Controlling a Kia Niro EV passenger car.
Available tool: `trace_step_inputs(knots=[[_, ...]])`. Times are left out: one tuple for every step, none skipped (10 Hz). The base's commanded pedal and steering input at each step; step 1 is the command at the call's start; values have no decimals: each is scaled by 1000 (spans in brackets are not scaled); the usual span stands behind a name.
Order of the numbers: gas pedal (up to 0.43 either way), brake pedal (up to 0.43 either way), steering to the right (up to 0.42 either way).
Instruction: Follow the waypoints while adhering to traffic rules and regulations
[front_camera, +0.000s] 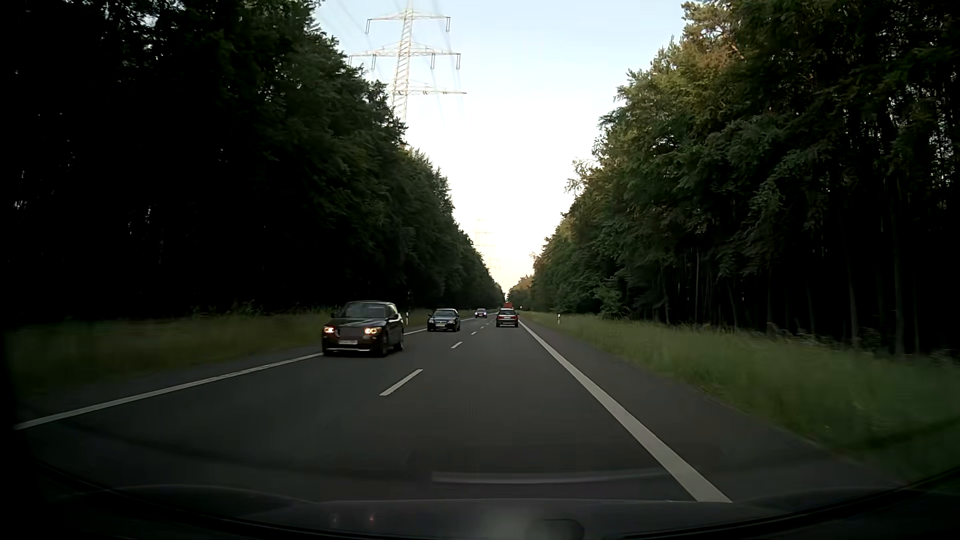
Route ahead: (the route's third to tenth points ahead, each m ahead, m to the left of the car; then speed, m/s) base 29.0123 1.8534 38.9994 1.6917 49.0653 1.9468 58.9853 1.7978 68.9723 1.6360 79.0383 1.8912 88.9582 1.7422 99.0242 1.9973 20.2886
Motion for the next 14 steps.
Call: trace_step_inputs(knots=[[67, 18, 1], [67, 24, 1], [67, 18, 1], [67, 24, 1], [67, 24, 1], [67, 24, 1], [67, 24, 1], [67, 24, 0], [67, 24, 1], [67, 18, 1], [67, 18, 0], [67, 24, 1], [67, 24, 1], [67, 18, 1]])
